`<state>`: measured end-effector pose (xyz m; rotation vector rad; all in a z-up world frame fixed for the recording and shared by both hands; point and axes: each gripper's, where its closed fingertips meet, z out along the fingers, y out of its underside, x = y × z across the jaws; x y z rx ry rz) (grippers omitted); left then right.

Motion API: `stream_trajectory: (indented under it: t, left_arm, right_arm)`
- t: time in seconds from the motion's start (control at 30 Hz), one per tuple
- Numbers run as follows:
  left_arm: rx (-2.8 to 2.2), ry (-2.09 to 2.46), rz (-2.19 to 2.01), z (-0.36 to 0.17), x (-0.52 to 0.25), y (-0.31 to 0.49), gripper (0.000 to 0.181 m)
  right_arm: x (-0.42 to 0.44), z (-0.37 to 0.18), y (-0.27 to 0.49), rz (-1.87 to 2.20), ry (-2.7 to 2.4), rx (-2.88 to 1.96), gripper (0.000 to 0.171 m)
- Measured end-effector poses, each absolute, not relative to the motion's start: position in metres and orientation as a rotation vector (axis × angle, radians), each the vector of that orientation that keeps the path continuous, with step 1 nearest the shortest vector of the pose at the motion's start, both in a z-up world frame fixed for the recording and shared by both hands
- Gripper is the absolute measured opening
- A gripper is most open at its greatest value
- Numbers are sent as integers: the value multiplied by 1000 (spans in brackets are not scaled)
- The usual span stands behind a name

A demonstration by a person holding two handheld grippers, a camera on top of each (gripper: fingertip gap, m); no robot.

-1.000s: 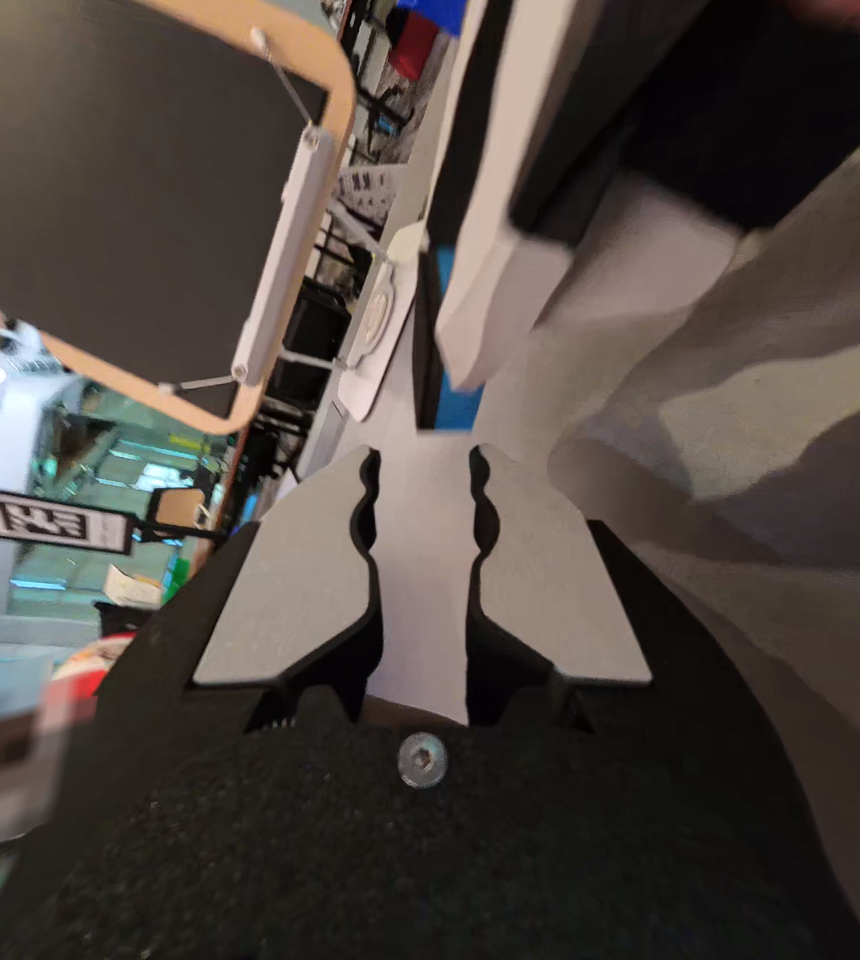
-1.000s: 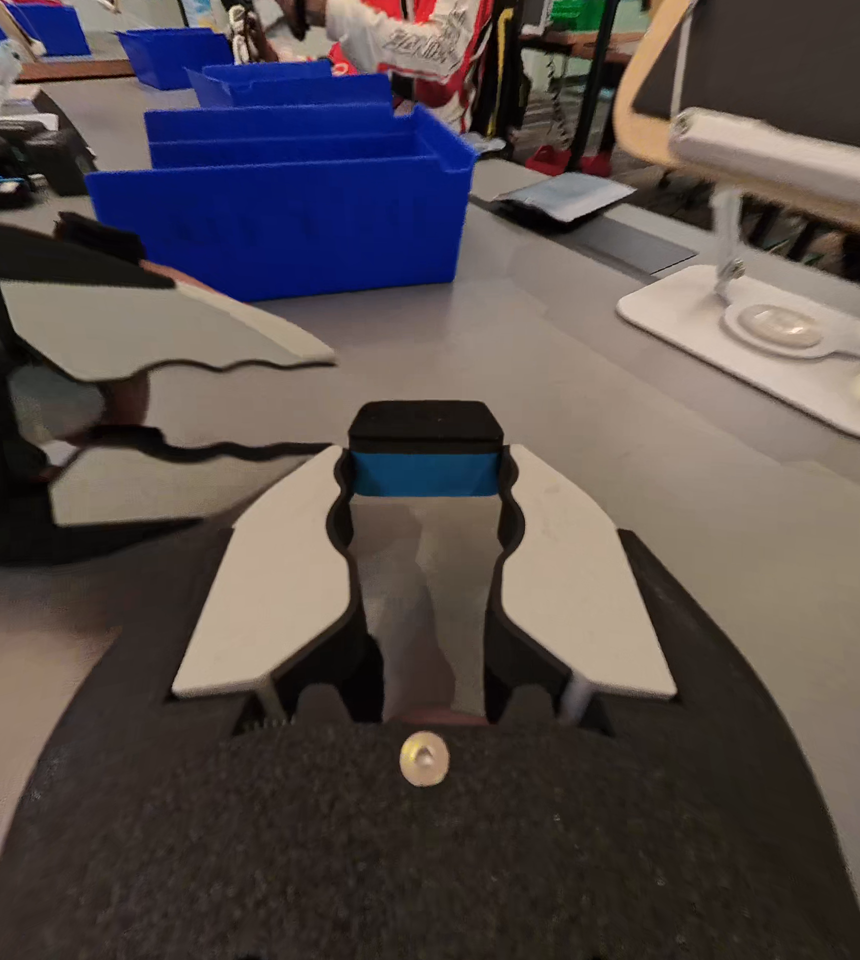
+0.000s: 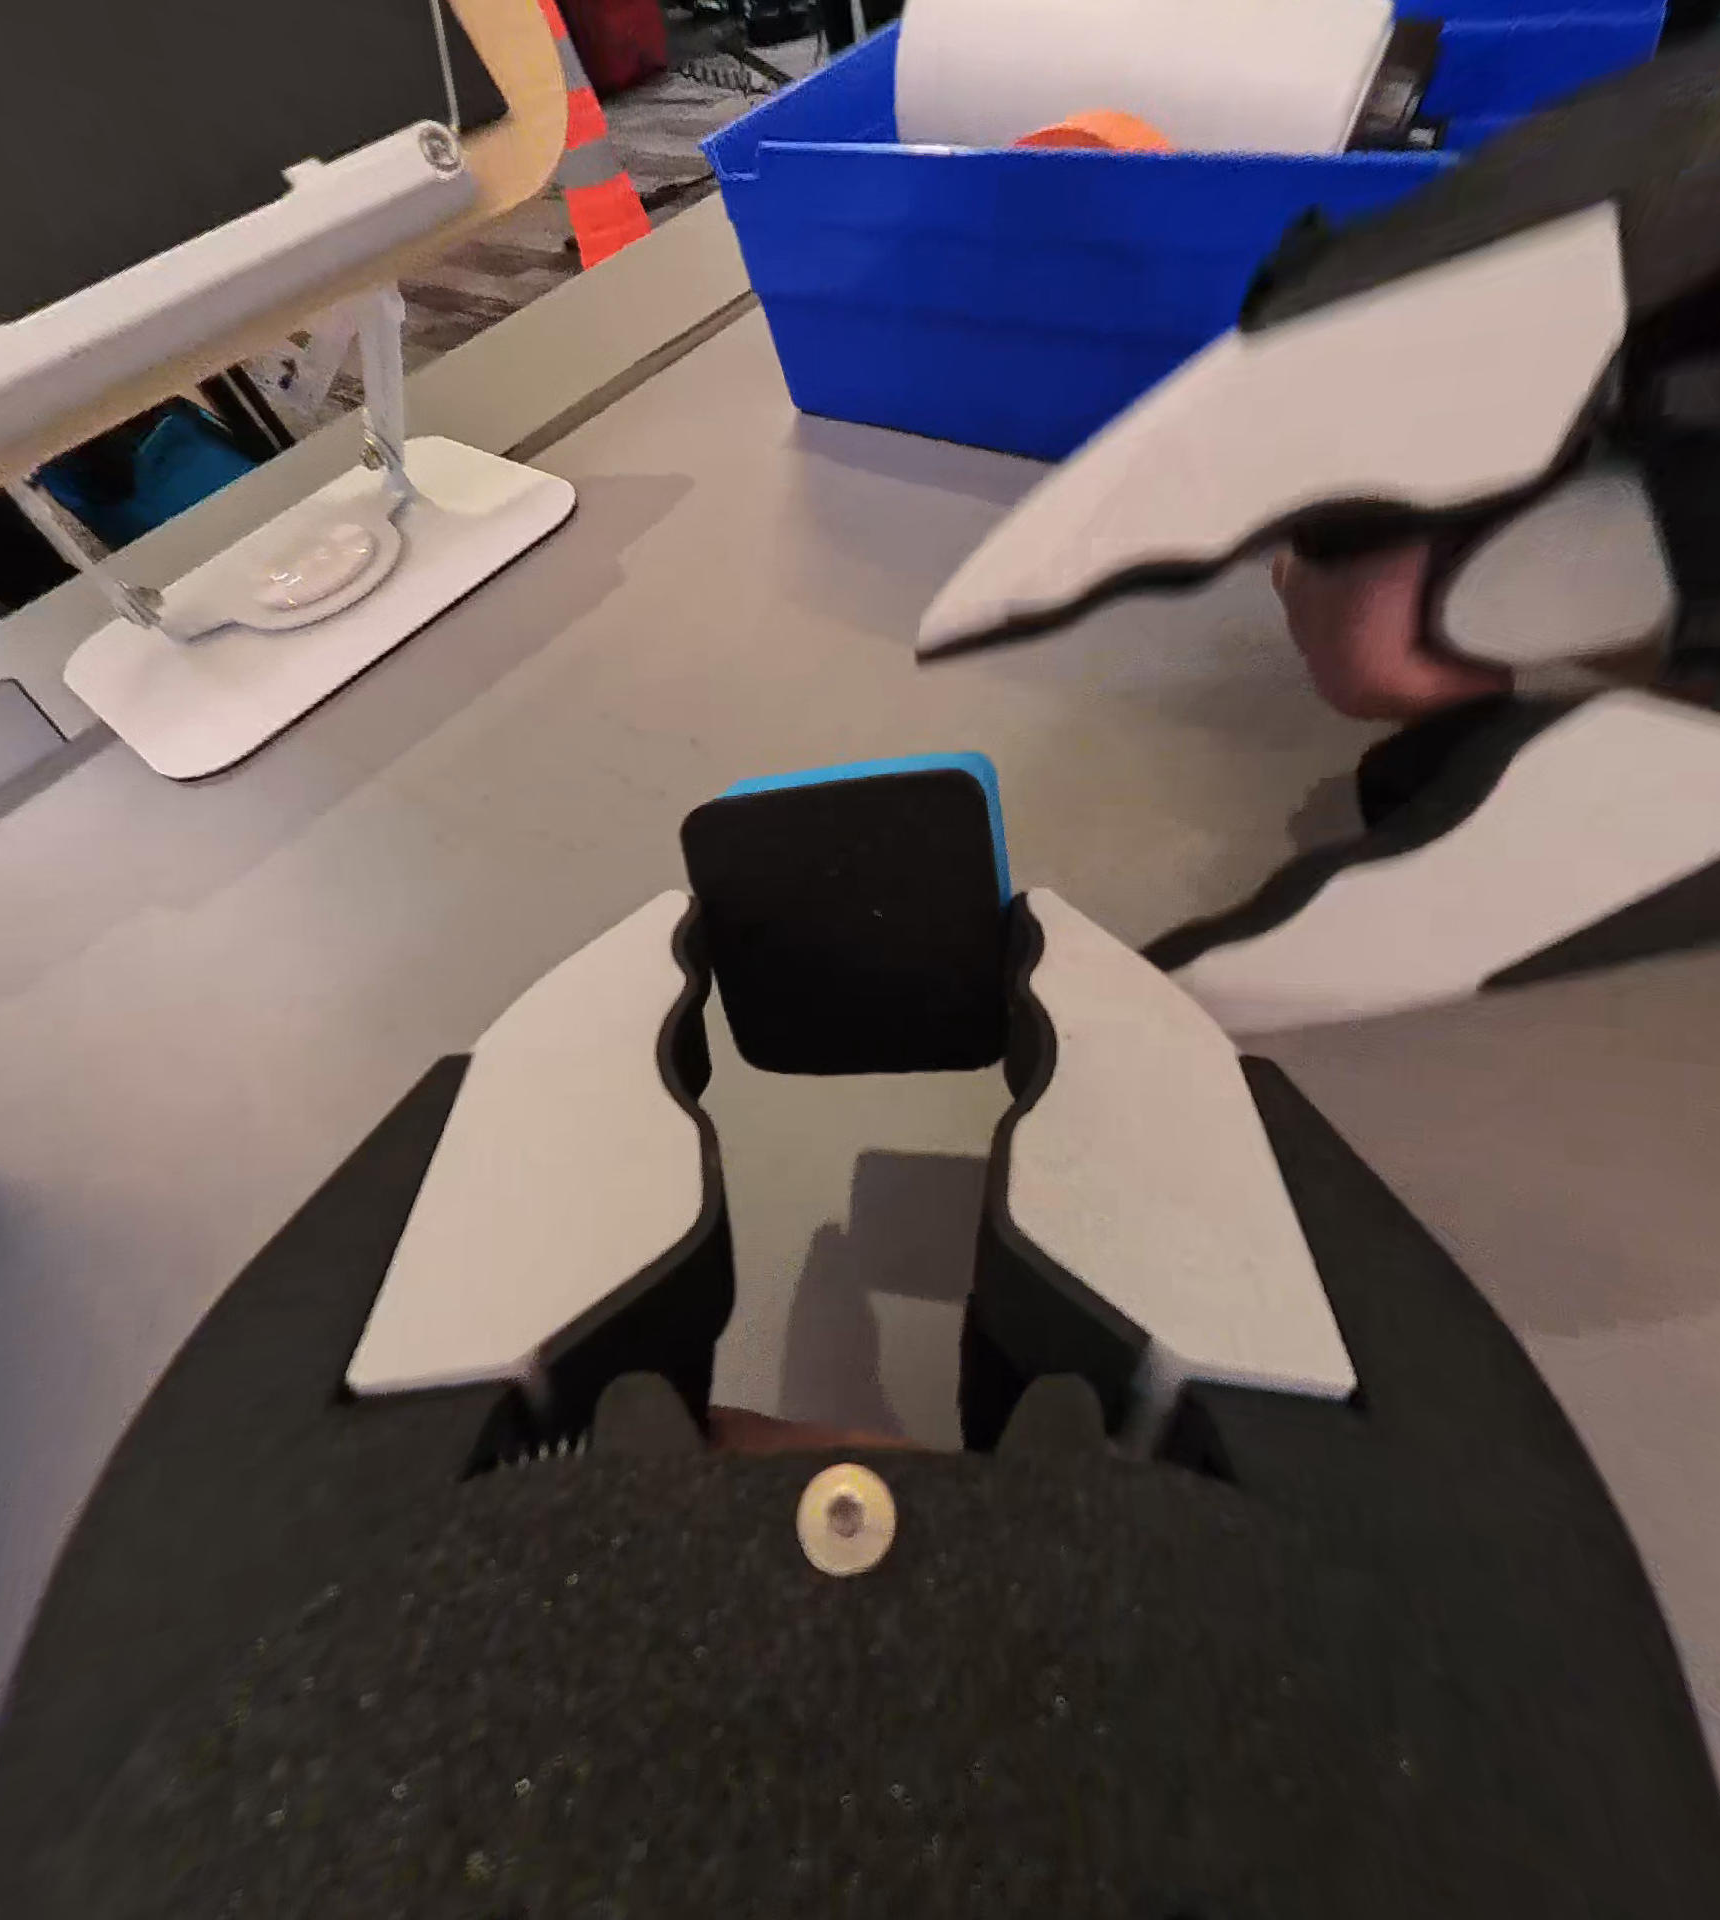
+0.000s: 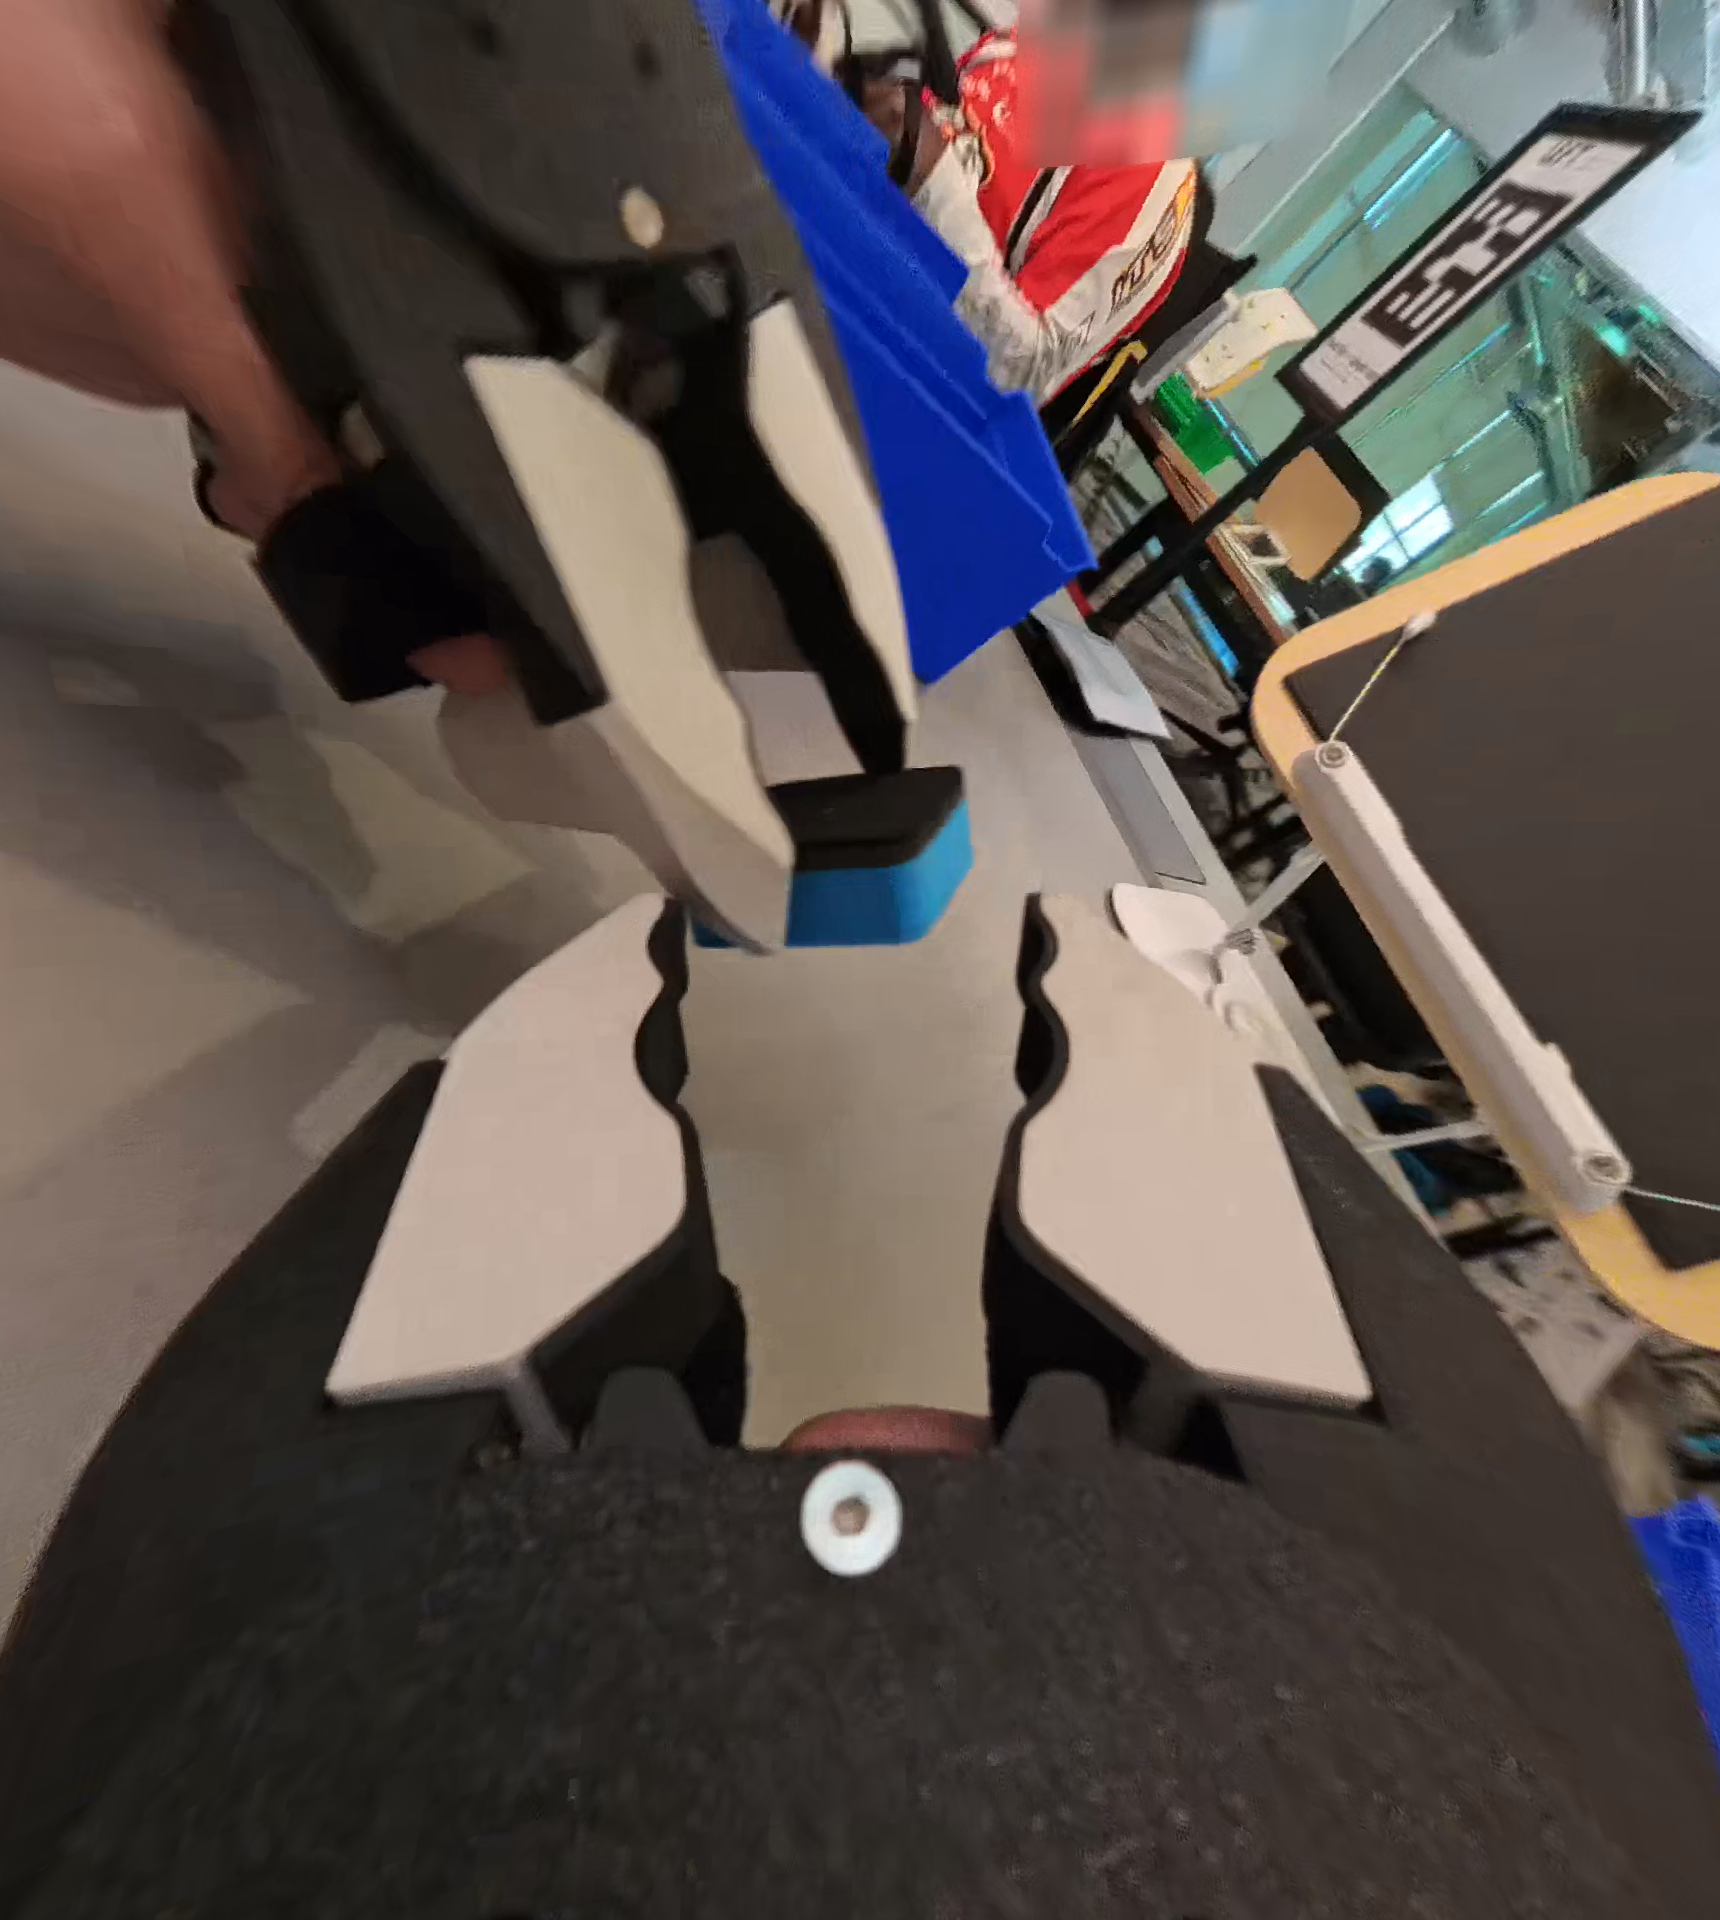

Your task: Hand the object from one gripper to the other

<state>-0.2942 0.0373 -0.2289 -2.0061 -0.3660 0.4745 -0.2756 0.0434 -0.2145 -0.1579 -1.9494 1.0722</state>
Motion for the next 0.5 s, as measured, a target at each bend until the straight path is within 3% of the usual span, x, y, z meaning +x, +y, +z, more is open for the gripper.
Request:
stream_trajectory:
  t: [0.2, 0.4, 0.5]
  left_arm:
    - [-2148, -143, 255, -239, -266, 33, 54]
    - [-2369, 97, 0, -249, -227, 15, 54]
    - [-2470, 177, -72, -259, -211, 6, 54]
  right_arm:
    - [-267, -224, 57, 1010, -1958, 89, 57]
    - [-227, -238, 15, 833, -1839, 495, 48]
    - [-215, -242, 3, 766, -1777, 618, 33]
